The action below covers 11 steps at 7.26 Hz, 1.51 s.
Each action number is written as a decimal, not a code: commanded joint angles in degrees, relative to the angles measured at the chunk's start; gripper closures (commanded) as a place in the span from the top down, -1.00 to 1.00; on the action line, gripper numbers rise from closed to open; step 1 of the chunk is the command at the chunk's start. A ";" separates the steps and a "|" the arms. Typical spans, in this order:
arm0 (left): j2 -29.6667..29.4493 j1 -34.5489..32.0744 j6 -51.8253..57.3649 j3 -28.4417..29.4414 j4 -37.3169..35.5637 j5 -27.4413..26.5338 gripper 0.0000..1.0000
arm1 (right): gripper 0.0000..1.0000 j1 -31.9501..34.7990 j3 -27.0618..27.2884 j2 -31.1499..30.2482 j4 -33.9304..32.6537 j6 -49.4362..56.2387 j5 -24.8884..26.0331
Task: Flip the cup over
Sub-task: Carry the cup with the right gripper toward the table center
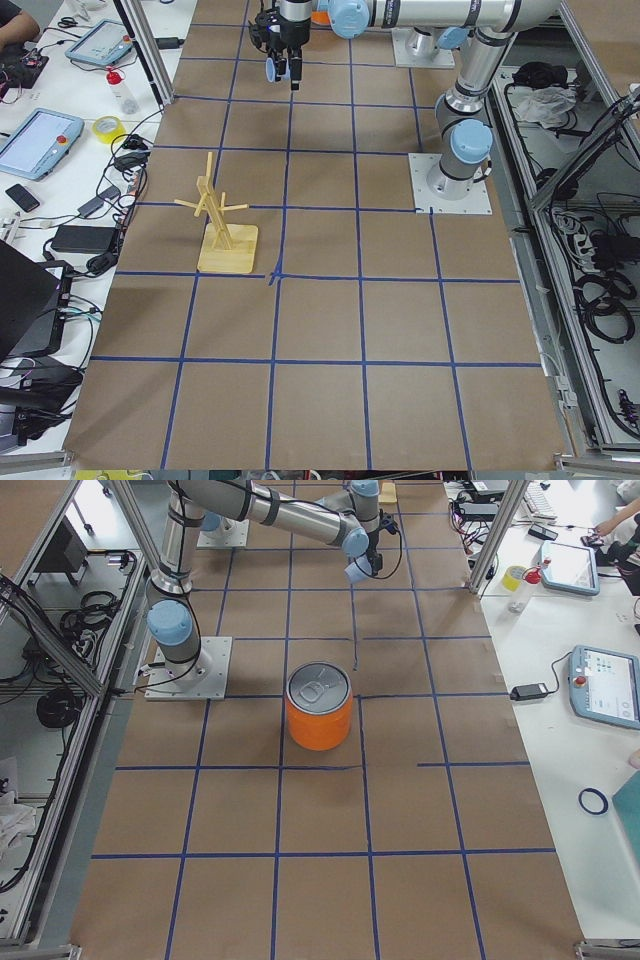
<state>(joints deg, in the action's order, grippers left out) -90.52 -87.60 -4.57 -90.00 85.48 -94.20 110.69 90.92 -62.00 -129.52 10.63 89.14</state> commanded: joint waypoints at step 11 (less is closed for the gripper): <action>0.17 0.41 -0.35 -0.53 -0.05 0.16 1.00 | -0.80 4.72 0.84 6.79 -8.29 55.55 -6.44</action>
<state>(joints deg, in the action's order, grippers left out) -90.35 -87.19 -4.95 -90.51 85.47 -94.04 115.40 91.80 -55.73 -137.53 65.34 82.40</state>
